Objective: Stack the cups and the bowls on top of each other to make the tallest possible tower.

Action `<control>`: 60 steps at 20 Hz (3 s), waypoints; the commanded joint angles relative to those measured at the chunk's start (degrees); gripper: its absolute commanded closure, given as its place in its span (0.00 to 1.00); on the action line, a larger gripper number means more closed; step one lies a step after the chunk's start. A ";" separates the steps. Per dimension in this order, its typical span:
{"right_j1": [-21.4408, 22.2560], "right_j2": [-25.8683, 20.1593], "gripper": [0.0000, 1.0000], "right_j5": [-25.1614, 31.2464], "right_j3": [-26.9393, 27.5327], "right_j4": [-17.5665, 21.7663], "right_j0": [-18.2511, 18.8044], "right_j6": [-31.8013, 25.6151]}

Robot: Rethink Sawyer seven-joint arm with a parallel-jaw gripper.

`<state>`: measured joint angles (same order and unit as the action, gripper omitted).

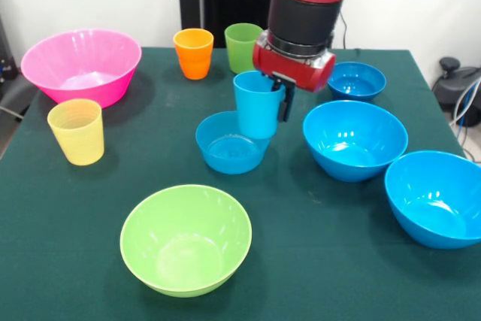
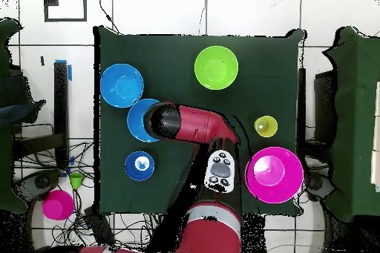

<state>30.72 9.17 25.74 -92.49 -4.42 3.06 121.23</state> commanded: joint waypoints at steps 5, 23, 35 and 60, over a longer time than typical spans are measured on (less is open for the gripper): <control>-6.07 -7.51 1.00 4.39 1.71 4.75 1.55 -3.21; -7.68 -5.50 1.00 5.62 4.39 5.81 0.57 -2.32; -6.08 -6.78 1.00 5.91 3.80 5.81 1.78 -3.60; -9.65 -6.82 1.00 -0.59 8.43 9.03 1.87 -1.66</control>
<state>23.70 9.04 26.63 -88.85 1.29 4.69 121.23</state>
